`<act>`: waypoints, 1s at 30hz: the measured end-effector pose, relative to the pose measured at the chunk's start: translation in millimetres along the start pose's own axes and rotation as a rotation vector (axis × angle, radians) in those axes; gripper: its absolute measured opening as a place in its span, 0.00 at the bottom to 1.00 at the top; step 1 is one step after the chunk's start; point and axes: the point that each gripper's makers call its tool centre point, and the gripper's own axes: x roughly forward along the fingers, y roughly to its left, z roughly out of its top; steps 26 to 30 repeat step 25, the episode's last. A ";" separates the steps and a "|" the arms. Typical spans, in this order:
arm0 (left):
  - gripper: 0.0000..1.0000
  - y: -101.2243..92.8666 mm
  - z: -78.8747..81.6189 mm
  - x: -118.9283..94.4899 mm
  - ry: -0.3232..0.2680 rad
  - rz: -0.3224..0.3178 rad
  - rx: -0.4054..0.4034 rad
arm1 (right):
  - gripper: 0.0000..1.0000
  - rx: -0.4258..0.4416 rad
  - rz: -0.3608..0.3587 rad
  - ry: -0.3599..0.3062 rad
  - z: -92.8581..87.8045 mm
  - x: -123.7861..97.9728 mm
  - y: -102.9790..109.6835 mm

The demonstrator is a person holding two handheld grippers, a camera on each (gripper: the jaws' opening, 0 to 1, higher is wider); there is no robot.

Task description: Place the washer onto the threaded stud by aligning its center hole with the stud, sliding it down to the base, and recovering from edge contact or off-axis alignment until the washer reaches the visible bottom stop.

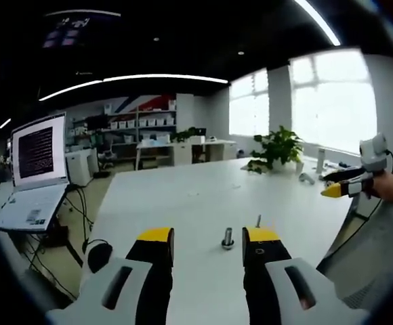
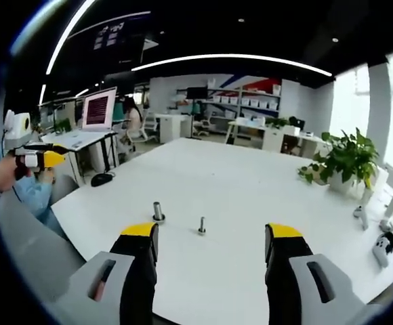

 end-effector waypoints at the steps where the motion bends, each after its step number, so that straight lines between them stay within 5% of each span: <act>1: 0.39 0.6 -0.3 0.1 0.001 0.001 -0.002 | 0.66 0.000 0.002 0.003 -1.2 0.3 0.0; 30: 0.39 5.5 -2.4 -0.8 0.009 0.024 -0.006 | 0.66 -0.012 0.014 0.020 -3.7 1.2 3.7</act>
